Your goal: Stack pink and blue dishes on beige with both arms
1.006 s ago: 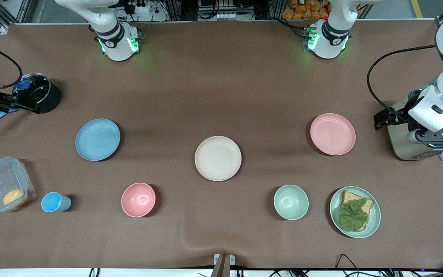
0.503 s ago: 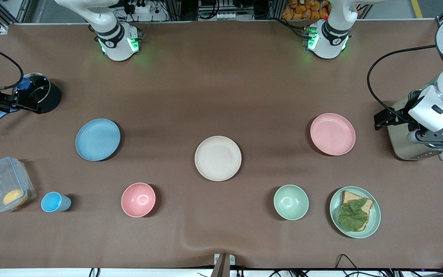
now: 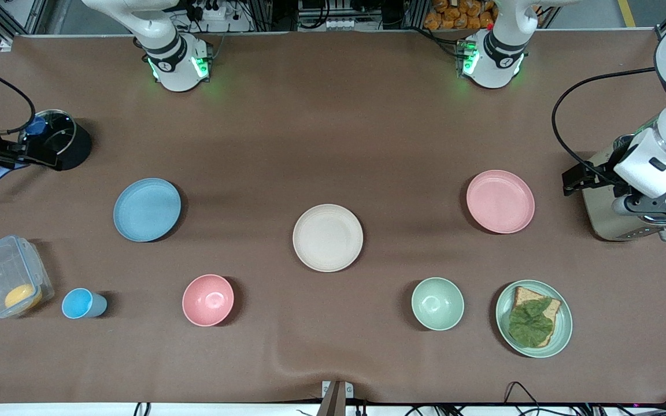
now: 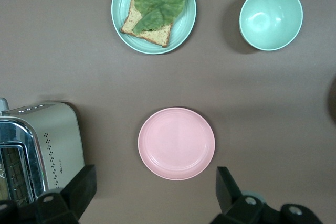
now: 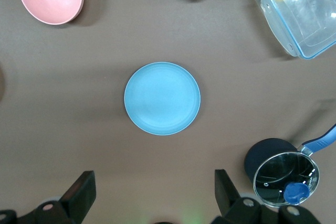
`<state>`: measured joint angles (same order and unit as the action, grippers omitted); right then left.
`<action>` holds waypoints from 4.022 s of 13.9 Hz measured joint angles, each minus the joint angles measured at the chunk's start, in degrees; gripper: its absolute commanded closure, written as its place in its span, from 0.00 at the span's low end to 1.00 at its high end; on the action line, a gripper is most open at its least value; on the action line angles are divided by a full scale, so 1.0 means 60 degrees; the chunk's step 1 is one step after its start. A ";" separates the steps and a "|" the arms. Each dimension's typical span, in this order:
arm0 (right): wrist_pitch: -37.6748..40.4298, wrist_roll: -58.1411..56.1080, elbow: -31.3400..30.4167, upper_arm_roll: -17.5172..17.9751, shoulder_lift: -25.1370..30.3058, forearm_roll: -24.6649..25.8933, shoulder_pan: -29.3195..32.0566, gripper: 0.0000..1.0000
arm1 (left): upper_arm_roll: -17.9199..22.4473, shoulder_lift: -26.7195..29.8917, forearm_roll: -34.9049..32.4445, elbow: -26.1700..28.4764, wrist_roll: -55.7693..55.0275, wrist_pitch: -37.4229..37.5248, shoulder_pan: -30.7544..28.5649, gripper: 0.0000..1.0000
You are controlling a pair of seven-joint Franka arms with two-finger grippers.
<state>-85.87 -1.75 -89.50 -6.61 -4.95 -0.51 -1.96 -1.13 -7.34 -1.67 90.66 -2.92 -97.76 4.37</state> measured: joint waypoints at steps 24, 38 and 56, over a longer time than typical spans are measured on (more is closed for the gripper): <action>-0.0065 -0.1750 -0.0096 -0.0030 -0.1401 0.0051 0.1177 0.00 | -0.0023 -0.0113 0.0000 0.0006 0.0000 0.0005 0.0017 0.00; -0.4837 -0.4390 -0.2919 -0.0010 -0.4272 -0.1685 0.2194 0.00 | 0.0027 -0.2592 0.0775 0.1814 0.0761 0.0021 -0.1262 0.00; -0.4486 -0.4906 -0.2679 0.0249 -0.4961 -0.2167 0.2302 1.00 | -0.0056 -0.5049 0.1854 0.1650 0.2649 -0.1065 -0.2313 1.00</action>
<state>-112.79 -31.19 -105.58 -5.12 -34.71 -13.51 11.85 -1.46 -37.64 9.46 100.56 12.97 -104.15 -9.51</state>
